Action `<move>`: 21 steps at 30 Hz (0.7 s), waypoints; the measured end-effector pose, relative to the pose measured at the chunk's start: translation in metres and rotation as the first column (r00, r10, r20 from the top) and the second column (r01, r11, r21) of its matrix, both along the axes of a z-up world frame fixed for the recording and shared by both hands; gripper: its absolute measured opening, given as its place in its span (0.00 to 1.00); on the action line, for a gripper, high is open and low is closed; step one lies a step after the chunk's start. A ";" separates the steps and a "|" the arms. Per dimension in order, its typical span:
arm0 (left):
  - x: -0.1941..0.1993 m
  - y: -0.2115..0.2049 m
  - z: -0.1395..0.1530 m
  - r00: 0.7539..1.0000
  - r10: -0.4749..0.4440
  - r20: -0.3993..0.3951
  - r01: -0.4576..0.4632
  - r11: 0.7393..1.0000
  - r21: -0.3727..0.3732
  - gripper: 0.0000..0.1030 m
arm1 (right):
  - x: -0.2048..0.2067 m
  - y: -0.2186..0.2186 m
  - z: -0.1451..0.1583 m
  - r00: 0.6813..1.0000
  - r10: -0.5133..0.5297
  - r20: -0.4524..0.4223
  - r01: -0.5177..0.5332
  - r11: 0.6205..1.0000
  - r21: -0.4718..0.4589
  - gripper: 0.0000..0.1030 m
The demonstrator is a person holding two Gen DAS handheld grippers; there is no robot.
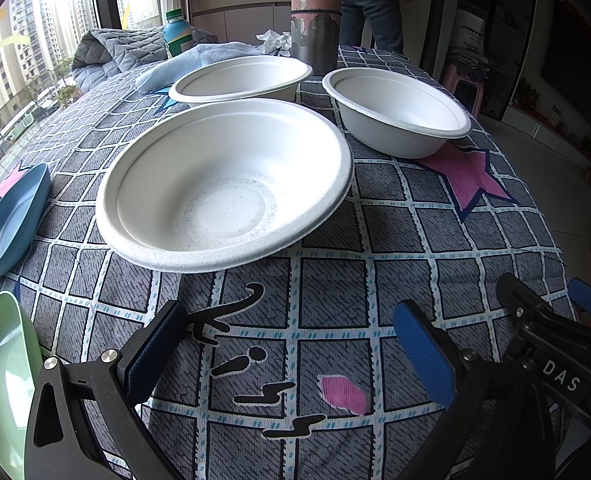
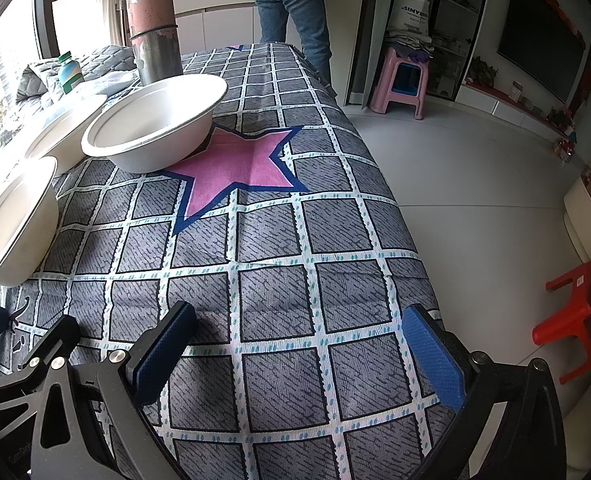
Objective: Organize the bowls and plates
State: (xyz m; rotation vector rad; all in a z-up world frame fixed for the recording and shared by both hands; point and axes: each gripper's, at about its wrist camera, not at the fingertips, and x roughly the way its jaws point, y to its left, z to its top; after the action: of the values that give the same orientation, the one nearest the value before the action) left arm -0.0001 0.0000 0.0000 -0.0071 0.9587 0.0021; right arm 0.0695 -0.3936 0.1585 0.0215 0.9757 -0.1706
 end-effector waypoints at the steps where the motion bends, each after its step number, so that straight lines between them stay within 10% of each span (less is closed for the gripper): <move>1: 0.000 0.000 0.000 1.000 0.000 0.000 0.000 1.000 0.000 1.00 | 0.000 0.000 0.000 1.000 -0.001 0.000 0.001 1.000 0.000 1.00; 21: 0.000 0.000 0.000 1.000 0.000 -0.001 0.000 1.000 0.000 1.00 | 0.000 0.000 0.000 1.000 -0.002 0.000 0.002 1.000 0.001 1.00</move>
State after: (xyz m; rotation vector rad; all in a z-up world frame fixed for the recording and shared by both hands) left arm 0.0000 0.0000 0.0000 -0.0070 0.9593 0.0021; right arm 0.0697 -0.3934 0.1590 0.0232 0.9754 -0.1721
